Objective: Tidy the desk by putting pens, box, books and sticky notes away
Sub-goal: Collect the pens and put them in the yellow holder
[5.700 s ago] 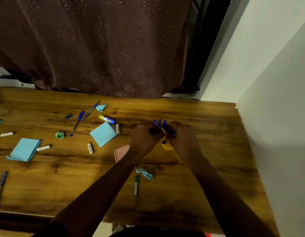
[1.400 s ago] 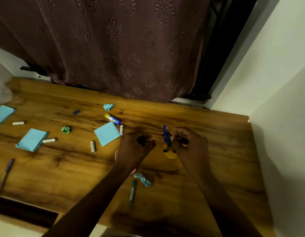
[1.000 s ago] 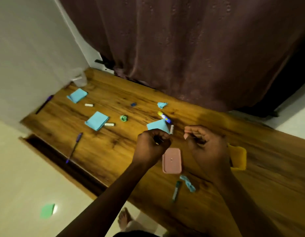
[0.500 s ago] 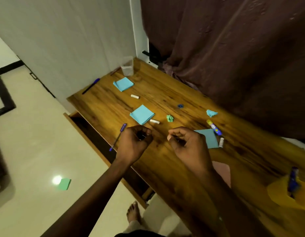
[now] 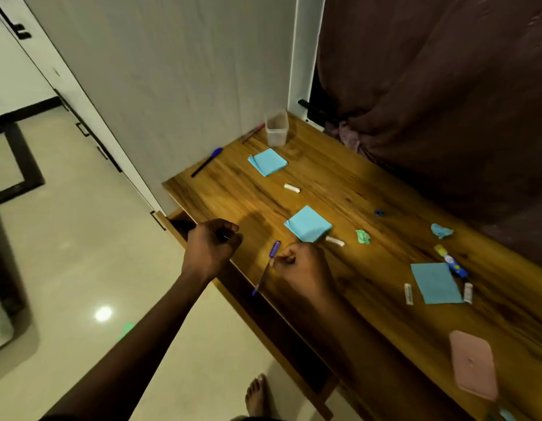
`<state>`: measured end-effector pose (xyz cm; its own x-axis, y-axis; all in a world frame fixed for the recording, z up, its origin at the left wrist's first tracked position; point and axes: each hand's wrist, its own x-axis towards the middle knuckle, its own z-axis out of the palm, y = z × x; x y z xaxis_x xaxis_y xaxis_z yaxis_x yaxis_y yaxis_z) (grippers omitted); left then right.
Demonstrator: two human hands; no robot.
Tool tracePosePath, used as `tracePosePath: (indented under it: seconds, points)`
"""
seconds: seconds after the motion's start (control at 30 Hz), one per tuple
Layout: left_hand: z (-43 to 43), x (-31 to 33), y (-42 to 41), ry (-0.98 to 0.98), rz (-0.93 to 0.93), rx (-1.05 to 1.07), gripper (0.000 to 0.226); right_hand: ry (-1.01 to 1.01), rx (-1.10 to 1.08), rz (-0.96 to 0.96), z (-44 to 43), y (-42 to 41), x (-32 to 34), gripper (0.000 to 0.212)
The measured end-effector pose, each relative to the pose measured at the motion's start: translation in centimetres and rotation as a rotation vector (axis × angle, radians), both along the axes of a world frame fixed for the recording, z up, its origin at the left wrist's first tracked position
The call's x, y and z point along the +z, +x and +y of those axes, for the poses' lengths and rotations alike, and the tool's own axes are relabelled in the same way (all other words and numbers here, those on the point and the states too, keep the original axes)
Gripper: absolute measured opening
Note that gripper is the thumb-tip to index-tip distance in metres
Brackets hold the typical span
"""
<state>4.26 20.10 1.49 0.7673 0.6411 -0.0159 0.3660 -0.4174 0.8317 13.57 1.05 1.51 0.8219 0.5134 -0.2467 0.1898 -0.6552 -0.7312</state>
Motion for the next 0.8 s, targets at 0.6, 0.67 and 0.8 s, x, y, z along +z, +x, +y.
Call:
tracePosePath:
  seconds: [0.6, 0.67, 0.8]
  points:
    - [17.7, -3.0, 10.9, 0.253, 0.176, 0.065, 0.042, -0.145, -0.041, 0.204, 8.1, 1.9, -4.0, 0.018]
    - [19.4, -3.8, 12.4, 0.280, 0.252, 0.076, 0.041, -0.082, -0.051, 0.217, 8.7, 2.2, -3.2, 0.015]
    - [22.2, -5.9, 14.7, 0.316, 0.367, 0.048, 0.037, 0.016, -0.044, 0.186, 9.1, 2.4, -1.2, 0.015]
